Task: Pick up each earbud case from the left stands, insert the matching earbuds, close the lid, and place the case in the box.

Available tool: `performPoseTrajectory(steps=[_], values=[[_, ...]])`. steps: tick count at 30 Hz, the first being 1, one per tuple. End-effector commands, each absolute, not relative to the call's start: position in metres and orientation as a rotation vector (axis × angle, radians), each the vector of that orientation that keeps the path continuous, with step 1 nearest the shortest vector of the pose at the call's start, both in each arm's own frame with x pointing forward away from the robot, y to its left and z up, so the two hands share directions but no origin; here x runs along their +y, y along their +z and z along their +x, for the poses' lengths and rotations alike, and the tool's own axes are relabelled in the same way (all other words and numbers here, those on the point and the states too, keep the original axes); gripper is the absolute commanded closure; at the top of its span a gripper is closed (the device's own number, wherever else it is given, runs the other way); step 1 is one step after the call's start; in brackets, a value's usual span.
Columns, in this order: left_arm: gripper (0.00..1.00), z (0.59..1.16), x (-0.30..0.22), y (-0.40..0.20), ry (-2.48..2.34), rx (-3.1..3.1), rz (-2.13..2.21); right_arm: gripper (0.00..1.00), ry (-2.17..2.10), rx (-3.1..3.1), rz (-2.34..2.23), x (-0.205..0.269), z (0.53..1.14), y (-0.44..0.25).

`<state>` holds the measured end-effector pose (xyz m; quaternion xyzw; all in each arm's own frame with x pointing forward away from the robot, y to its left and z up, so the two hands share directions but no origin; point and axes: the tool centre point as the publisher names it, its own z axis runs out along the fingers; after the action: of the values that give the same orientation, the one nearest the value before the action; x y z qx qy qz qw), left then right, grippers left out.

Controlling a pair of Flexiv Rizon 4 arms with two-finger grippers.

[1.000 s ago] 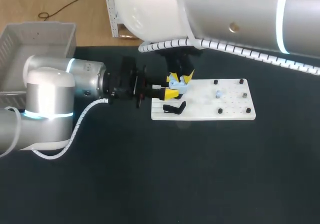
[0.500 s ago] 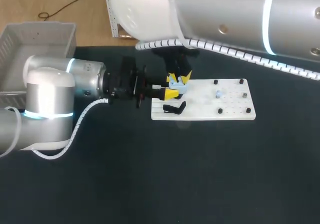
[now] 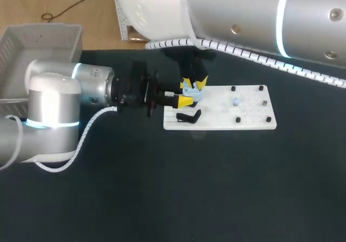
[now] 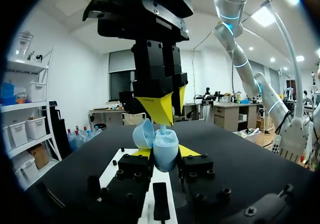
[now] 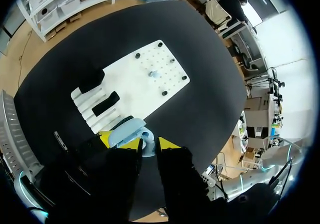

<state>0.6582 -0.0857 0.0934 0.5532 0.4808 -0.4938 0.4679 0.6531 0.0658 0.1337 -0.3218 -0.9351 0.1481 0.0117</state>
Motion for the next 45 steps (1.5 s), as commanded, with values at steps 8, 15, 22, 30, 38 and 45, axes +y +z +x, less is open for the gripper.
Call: performPoseTrajectory(steps=[8,15,22,30,38,45], values=[[1.0,0.656,-0.086,0.094,-1.206,1.182,1.354,1.0,0.476,-2.89,-1.017,0.062,0.656,0.129],[1.0,0.656,-0.086,0.094,-1.206,1.182,1.354,1.0,0.479,-2.881,-1.022,0.061,0.656,0.126],[1.0,0.656,-0.086,0.094,-1.206,1.182,1.354,0.51,0.446,-2.884,-1.021,0.061,0.652,0.128],[1.0,0.656,-0.086,0.094,-1.206,1.182,1.354,0.51,0.287,-2.937,-1.026,0.053,0.636,0.151],[1.0,0.656,-0.086,0.094,-1.206,1.182,1.354,0.53,-0.118,-3.085,-0.792,0.019,0.627,0.171],[1.0,0.656,-0.086,0.094,-1.206,1.182,1.354,0.54,-0.362,-3.153,-0.569,-0.009,0.631,0.173]])
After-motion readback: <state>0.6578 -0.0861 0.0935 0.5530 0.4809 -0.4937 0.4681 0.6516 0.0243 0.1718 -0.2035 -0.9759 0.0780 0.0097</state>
